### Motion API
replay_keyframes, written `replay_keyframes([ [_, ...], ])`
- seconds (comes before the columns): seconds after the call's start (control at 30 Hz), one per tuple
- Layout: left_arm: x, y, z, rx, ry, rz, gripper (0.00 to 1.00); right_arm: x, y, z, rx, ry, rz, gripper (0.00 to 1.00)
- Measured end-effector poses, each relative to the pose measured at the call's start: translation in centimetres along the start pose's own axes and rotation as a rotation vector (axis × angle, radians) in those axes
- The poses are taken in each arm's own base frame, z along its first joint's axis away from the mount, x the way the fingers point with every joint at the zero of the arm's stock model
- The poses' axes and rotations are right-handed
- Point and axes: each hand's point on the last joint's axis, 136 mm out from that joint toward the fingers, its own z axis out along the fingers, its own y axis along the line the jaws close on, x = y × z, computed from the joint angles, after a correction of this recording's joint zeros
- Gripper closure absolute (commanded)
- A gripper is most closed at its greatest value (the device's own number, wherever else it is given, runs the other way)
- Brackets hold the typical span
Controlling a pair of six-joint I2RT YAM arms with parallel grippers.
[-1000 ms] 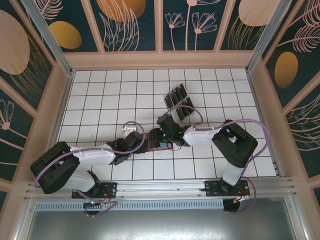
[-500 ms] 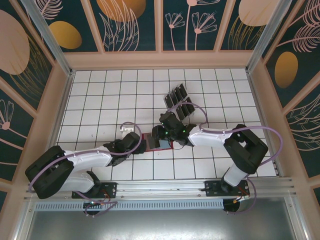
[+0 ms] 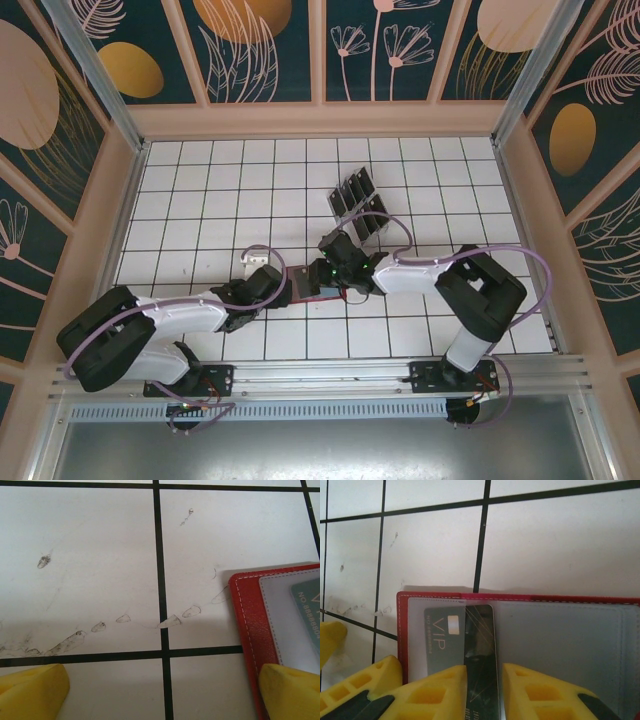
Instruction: Put the credit cards into the card holder
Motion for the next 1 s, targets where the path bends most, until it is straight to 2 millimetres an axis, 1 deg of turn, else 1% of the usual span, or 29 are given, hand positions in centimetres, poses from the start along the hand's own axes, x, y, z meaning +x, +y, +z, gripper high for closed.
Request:
replay_keyframes([
  [0.23, 0.0, 0.0, 0.1, -0.003, -0.005, 0.002, 0.02, 1.2, 0.4, 0.5, -0.012, 0.030, -0.001, 0.82],
  [0.53, 0.0, 0.0, 0.2, -0.006, -0.007, 0.002, 0.02, 1.9, 1.1, 1.0, -0.039, 0.048, -0.003, 0.82],
  [0.73, -0.1, 0.0, 0.2, -0.006, -0.008, 0.002, 0.01, 2.0, 1.5, 1.3, -0.052, 0.053, 0.004, 0.82],
  [0.83, -0.1, 0.0, 0.1, -0.004, -0.009, 0.001, 0.02, 2.0, 1.5, 1.3, -0.052, 0.051, 0.005, 0.78],
  [1.0, -0.2, -0.2, -0.2, 0.009, -0.009, -0.007, 0.02, 1.3, 1.8, 0.4, -0.057, 0.028, 0.005, 0.75],
])
